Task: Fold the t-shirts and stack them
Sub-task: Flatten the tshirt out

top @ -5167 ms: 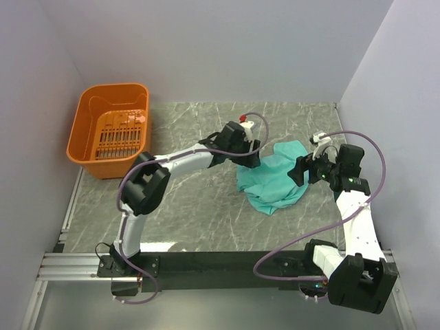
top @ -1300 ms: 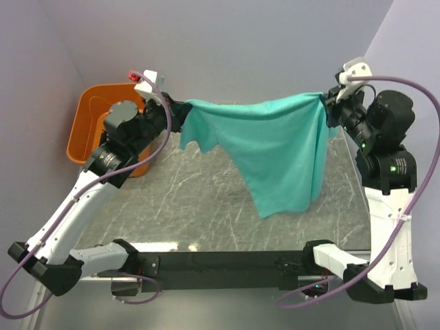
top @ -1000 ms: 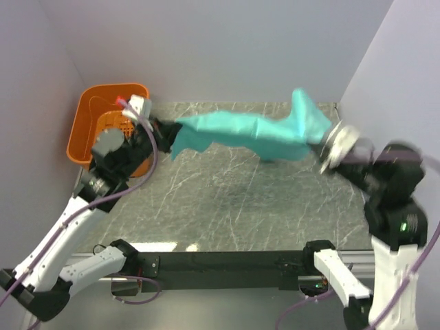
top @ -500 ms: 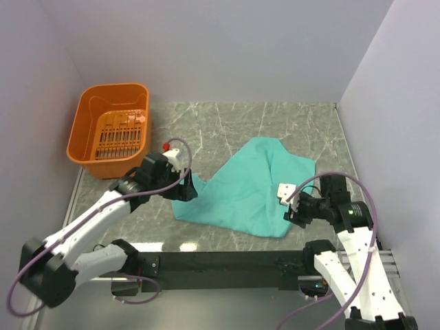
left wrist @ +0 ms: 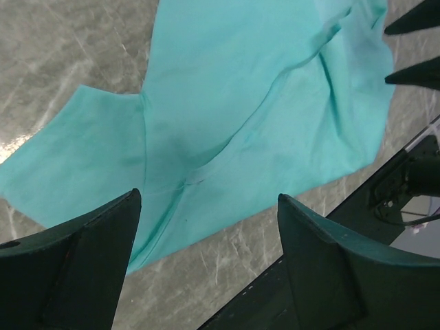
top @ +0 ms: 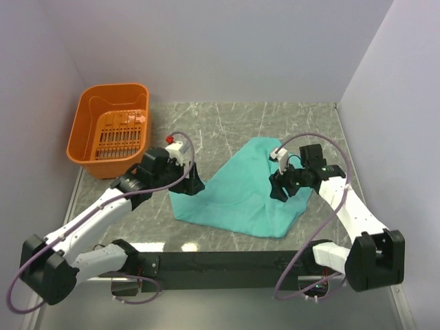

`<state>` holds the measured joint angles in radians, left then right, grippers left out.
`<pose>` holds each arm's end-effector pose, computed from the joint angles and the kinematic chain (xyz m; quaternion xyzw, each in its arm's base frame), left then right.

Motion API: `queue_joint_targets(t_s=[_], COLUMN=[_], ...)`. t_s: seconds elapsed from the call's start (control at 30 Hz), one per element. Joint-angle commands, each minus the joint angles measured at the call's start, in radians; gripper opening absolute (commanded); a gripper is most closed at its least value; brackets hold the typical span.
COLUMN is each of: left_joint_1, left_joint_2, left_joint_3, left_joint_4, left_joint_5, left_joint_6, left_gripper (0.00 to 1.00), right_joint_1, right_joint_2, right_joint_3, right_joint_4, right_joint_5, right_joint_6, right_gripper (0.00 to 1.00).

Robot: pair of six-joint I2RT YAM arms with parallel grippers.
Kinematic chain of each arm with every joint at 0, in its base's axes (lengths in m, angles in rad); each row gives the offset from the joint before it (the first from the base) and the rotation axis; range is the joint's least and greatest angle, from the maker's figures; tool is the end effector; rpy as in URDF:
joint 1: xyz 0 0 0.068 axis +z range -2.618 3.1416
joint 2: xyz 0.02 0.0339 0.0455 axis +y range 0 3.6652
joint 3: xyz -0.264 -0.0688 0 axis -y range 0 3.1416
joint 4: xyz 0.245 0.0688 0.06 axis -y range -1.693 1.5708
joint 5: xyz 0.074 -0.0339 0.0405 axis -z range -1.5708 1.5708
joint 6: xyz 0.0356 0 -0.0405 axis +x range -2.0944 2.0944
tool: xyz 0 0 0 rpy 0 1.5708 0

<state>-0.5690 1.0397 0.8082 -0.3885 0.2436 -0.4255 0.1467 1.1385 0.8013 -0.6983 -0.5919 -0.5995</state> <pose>0.1865 -0.1295 0.2803 0.1187 0.8763 -0.3117 0.3478 0.2081 0.0508 0.2397 -0.4081 0.8309 0.2173 0.3096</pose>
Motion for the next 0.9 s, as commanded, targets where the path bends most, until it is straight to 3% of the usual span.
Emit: queue_joint_targets(t_s=[0.0, 0.27, 0.53, 0.87], left_joint_1=[-0.029, -0.112, -0.143, -0.17], left_joint_2=[0.06, 0.221, 0.338, 0.457], left_joint_3=[0.023, 0.062, 0.091, 0.17], left_joint_4=[0.082, -0.023, -0.061, -0.101], left_joint_5=[-0.004, -0.135, -0.184, -0.161], left_joint_6=[0.033, 0.082, 0.083, 0.08], left_gripper=[0.85, 0.84, 0.83, 0.64], right_joint_1=[0.01, 0.014, 0.042, 0.06], right_joint_2=[0.049, 0.275, 0.363, 0.418], right_joint_3=[0.047, 0.196, 0.197, 0.193], right_joint_4=[0.097, 0.05, 0.008, 0.011], right_joint_5=[0.073, 0.072, 0.043, 0.069], right_joint_6=[0.069, 0.021, -0.034, -0.048], right_gripper=[0.66, 0.67, 0.67, 0.61])
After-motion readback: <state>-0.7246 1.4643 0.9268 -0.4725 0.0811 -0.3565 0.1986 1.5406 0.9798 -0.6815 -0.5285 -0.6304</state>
